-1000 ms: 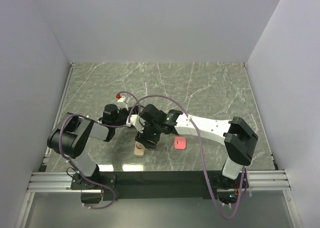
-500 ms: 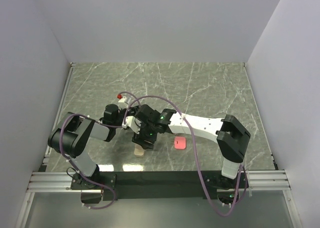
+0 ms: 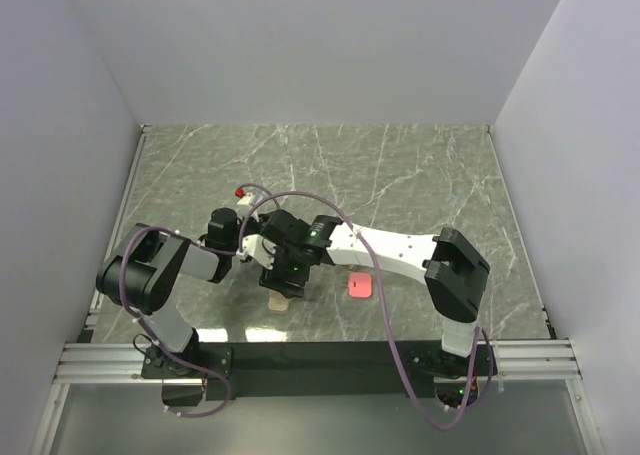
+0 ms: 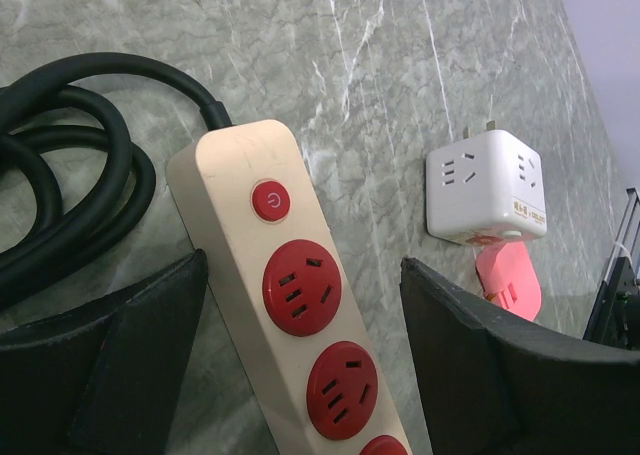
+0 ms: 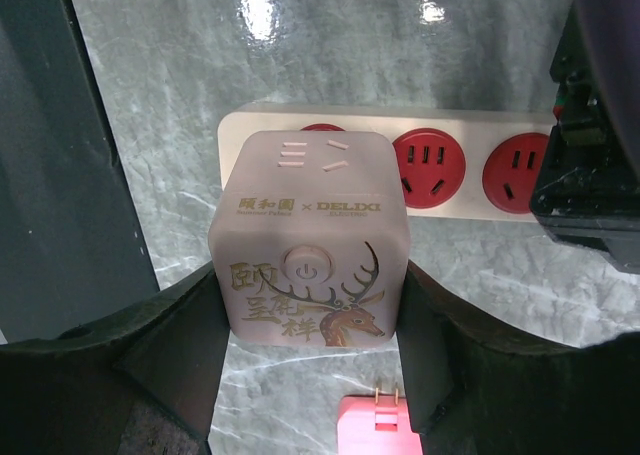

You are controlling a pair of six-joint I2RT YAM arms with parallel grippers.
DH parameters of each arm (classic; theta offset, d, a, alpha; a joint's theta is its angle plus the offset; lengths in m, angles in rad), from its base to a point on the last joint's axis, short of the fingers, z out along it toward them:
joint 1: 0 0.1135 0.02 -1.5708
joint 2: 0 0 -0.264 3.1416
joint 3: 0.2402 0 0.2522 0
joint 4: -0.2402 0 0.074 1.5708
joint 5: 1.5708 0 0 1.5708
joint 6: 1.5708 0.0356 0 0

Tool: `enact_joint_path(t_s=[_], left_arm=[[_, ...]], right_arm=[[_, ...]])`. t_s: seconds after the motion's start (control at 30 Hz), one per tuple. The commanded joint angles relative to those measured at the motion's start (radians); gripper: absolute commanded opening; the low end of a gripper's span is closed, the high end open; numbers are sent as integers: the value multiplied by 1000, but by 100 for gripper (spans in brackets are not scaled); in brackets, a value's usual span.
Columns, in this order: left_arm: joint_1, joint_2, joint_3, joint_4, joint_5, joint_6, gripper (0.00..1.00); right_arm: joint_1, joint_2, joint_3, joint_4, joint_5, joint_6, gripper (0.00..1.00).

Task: Insert the plug

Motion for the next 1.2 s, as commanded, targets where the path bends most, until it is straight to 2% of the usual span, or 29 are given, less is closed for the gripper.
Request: enact_joint_path(t_s=[0.0, 0.67, 1.17], left_arm=[[-16, 21, 21, 21, 64, 8, 83], [-16, 58, 12, 65, 87, -15, 82], [-16, 52, 9, 71, 87, -17, 82]], right_arm=[[13, 25, 57, -28, 30, -27, 0], [23, 187, 275, -149, 42, -65, 0], [28, 209, 225, -102, -15, -41, 0]])
